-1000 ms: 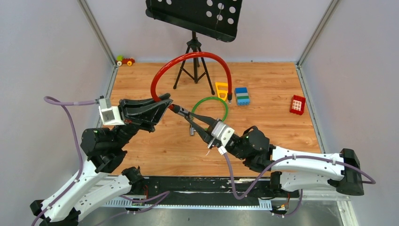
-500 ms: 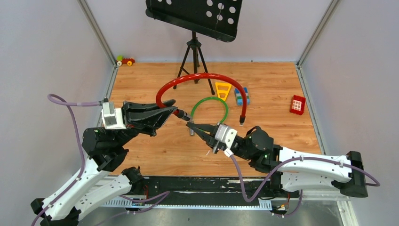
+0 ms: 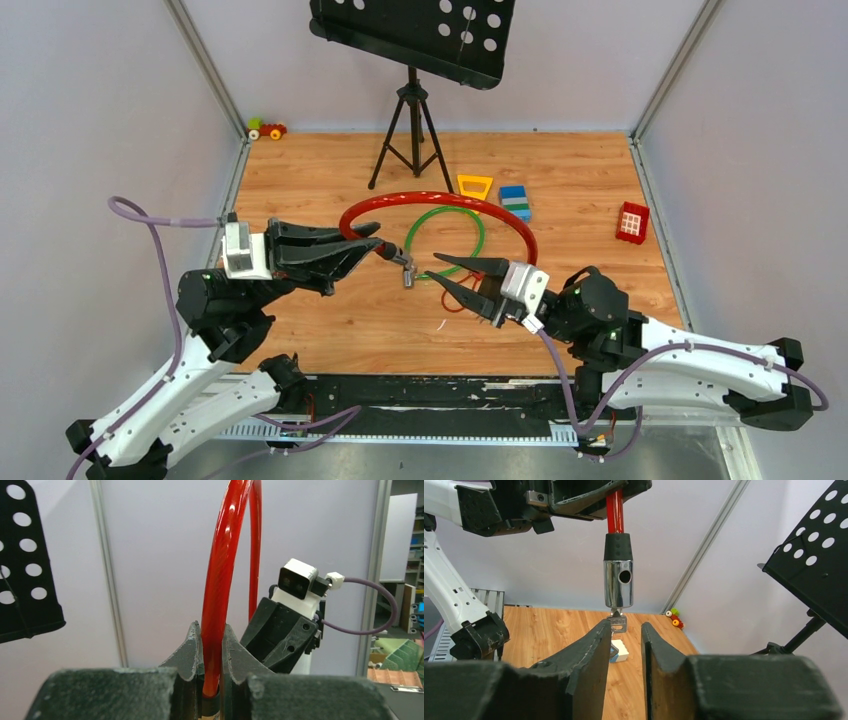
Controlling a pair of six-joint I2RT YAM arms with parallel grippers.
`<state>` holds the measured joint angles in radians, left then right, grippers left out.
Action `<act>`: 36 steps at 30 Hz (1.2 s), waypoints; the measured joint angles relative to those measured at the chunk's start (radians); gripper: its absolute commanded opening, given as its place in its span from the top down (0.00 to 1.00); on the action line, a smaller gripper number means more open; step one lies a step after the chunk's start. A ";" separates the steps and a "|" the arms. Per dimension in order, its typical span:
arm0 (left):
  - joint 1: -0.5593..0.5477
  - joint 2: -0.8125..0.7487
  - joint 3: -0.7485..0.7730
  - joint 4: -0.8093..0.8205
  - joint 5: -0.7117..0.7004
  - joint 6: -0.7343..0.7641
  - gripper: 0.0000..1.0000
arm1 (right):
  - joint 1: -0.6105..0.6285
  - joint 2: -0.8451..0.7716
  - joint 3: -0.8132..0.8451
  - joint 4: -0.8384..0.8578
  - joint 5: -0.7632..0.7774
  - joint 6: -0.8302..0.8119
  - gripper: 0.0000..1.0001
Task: Lock with the key
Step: Adjust the key in the lock.
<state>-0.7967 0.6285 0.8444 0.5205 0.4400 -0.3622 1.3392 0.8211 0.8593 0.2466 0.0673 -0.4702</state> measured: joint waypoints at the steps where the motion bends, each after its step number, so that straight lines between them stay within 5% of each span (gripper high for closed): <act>1: 0.000 0.003 0.000 0.002 0.008 -0.001 1.00 | -0.001 -0.008 0.000 -0.005 0.000 0.003 0.64; 9: 0.000 0.052 0.002 0.041 0.100 -0.036 1.00 | -0.036 0.016 0.027 -0.057 -0.079 0.055 0.56; 36: 0.000 0.074 0.024 0.105 0.209 -0.097 1.00 | -0.104 0.061 0.030 -0.112 -0.190 0.122 0.69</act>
<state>-0.7967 0.7025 0.8688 0.6258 0.6495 -0.4587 1.2354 0.8822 0.8894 0.1349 -0.1230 -0.3485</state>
